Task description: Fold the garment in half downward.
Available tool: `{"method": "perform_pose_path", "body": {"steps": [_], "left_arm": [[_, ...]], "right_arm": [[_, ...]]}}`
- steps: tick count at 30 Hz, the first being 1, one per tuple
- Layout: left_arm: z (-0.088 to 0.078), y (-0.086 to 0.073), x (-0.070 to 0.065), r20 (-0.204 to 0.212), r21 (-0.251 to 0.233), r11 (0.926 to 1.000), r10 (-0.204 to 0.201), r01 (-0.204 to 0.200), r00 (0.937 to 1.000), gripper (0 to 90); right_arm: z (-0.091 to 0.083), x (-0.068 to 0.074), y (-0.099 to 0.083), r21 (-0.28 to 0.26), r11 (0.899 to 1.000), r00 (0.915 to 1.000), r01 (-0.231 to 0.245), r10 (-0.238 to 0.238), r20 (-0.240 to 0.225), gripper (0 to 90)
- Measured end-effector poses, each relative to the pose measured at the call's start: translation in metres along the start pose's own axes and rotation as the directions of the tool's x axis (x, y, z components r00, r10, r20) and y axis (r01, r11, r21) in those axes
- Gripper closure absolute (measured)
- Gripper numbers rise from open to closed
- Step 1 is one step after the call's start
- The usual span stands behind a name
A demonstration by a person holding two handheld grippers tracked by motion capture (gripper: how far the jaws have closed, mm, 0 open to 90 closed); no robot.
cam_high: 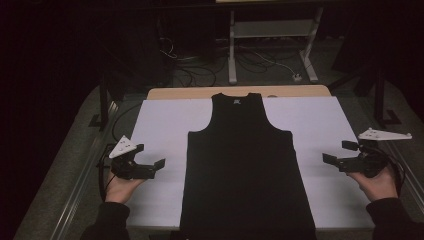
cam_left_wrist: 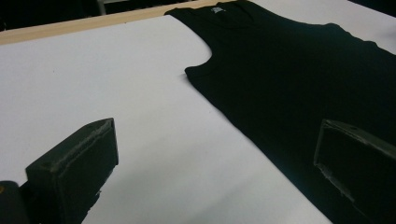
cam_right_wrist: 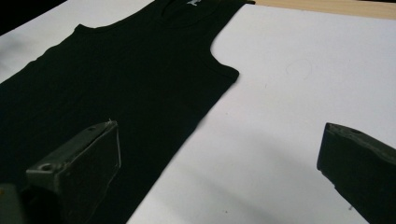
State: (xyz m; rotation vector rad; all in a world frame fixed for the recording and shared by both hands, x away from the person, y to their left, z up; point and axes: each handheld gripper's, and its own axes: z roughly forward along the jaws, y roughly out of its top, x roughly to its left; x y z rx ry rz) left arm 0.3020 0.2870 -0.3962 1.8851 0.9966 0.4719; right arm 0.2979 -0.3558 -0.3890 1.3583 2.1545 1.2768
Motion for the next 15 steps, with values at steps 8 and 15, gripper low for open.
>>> {"method": "perform_pose_path", "body": {"steps": [8,15], "left_arm": [[0.005,0.013,0.001,0.015,0.019,0.9995,0.024,-0.025,0.9996,0.0],[0.010,0.022,0.000,0.038,0.039,0.9985,0.037,-0.039,0.9986,0.0]], "right_arm": [[0.006,0.001,0.013,0.011,1.000,0.9997,0.023,-0.023,-0.011,0.0],[0.009,0.002,0.020,0.023,0.999,0.9991,0.036,-0.035,-0.022,0.0]]}}
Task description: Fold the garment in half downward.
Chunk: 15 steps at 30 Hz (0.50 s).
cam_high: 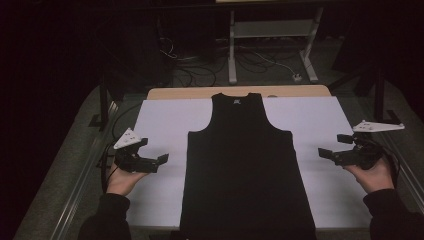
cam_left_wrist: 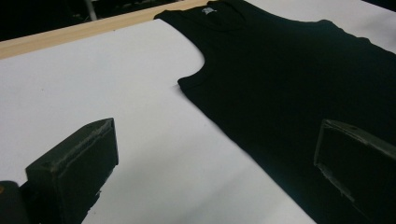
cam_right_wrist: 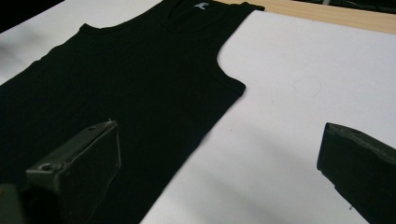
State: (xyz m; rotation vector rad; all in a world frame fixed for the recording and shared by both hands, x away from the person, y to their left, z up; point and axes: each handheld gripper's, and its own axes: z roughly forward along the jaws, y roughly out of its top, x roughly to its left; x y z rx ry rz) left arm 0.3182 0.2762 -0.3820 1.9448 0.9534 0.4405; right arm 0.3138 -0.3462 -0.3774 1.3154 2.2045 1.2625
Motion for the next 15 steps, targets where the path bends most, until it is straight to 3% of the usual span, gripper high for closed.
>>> {"method": "perform_pose_path", "body": {"steps": [15], "left_arm": [[0.009,0.018,0.006,0.022,0.016,0.9998,0.006,-0.007,0.9997,0.0]], "right_arm": [[0.001,-0.006,0.021,0.015,1.000,0.9998,0.014,-0.014,-0.017,0.0]]}}
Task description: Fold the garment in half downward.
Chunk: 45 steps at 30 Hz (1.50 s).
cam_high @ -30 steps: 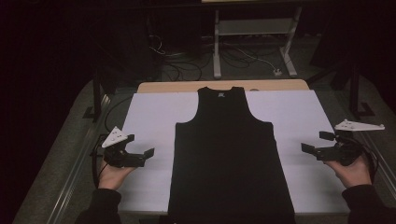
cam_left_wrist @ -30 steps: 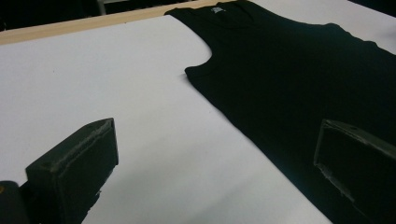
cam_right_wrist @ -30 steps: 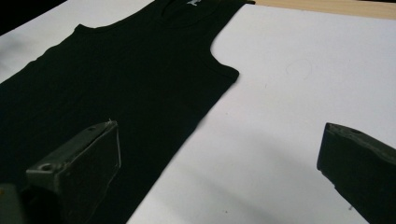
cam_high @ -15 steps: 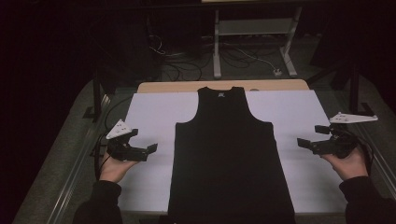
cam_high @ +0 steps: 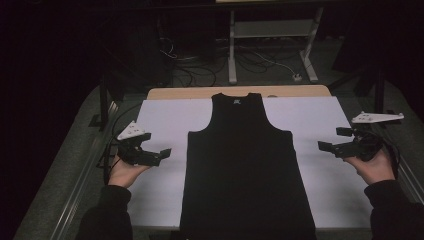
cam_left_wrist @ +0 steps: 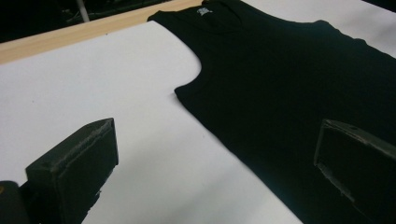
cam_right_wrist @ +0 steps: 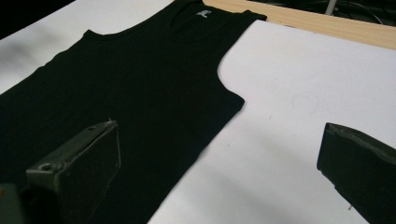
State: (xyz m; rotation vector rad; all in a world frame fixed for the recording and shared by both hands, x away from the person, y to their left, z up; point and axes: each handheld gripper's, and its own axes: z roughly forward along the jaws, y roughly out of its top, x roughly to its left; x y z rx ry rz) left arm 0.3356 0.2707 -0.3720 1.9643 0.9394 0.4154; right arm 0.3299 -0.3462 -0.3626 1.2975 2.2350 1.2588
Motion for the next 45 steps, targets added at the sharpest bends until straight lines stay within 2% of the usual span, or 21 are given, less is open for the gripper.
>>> {"method": "perform_pose_path", "body": {"steps": [8,17,26,28,32,45], "left_arm": [[0.005,0.013,0.002,0.009,0.014,0.9998,0.012,-0.012,0.9999,0.0],[0.014,0.028,0.000,0.039,0.036,0.9989,0.027,-0.028,0.9989,0.0],[0.022,0.035,0.005,0.038,0.052,0.9984,0.021,-0.023,0.9990,0.0],[0.024,0.038,0.007,0.049,0.054,0.9984,0.014,-0.016,0.9987,0.0],[0.029,0.044,0.007,0.053,0.068,0.9973,0.024,-0.027,0.9983,0.0],[0.045,0.048,0.011,0.064,0.084,0.9962,0.019,-0.024,0.9977,0.0]], "right_arm": [[0.005,-0.002,0.009,0.012,1.000,1.0000,0.006,-0.006,-0.005,0.0],[0.010,-0.004,0.020,0.018,1.000,0.9999,0.015,-0.015,-0.009,0.0],[0.015,-0.004,0.029,0.024,0.999,0.9995,0.025,-0.025,-0.018,0.0],[0.018,-0.005,0.030,0.018,1.000,0.9997,0.016,-0.016,-0.019,0.0],[0.026,-0.006,0.033,0.033,0.999,0.9996,0.015,-0.014,-0.023,0.0],[0.041,-0.007,0.043,0.061,0.998,0.9992,0.015,-0.012,-0.039,0.0]]}}
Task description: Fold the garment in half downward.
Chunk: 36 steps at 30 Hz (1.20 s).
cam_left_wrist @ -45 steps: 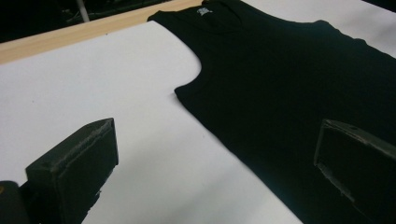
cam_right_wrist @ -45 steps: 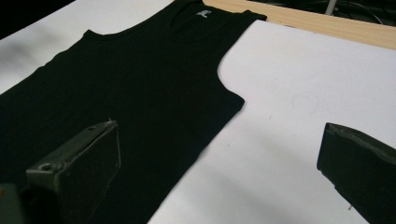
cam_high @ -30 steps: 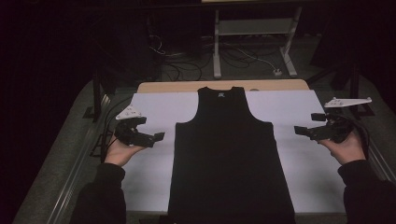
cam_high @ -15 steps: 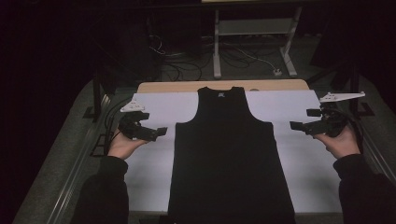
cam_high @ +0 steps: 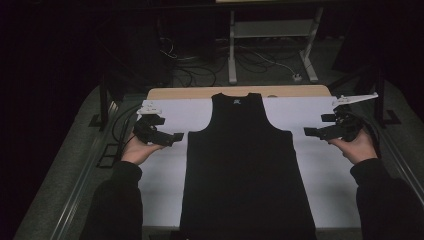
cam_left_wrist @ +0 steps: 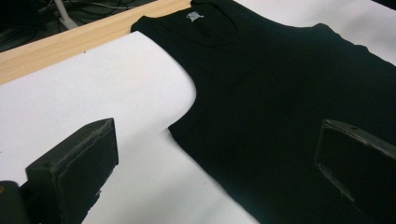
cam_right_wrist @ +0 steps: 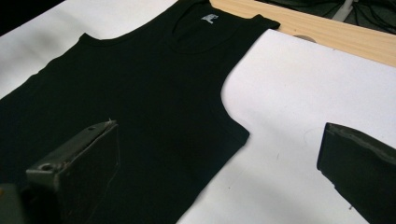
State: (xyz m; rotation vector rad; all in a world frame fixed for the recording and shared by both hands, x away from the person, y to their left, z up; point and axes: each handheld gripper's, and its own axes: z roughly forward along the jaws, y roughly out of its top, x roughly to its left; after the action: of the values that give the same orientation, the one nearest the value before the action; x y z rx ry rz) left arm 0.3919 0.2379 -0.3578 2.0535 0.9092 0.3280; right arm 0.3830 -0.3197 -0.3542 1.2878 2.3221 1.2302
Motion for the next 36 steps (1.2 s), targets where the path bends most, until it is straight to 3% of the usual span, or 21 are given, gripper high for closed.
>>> {"method": "perform_pose_path", "body": {"steps": [18,26,36], "left_arm": [[0.022,0.011,0.012,0.014,0.025,0.9995,-0.018,0.018,0.9997,0.0],[0.033,0.008,0.018,0.017,0.030,0.9984,-0.049,0.049,0.9986,0.0],[0.046,0.004,0.023,0.023,0.055,0.9970,-0.056,0.055,0.9982,0.0]], "right_arm": [[0.016,-0.011,0.010,0.018,1.000,0.9998,-0.019,0.019,-0.006,0.0],[0.030,-0.015,0.010,0.033,0.999,0.9994,-0.030,0.030,-0.014,0.0],[0.042,-0.019,0.007,0.053,0.998,0.9995,-0.029,0.029,-0.008,0.0]]}}
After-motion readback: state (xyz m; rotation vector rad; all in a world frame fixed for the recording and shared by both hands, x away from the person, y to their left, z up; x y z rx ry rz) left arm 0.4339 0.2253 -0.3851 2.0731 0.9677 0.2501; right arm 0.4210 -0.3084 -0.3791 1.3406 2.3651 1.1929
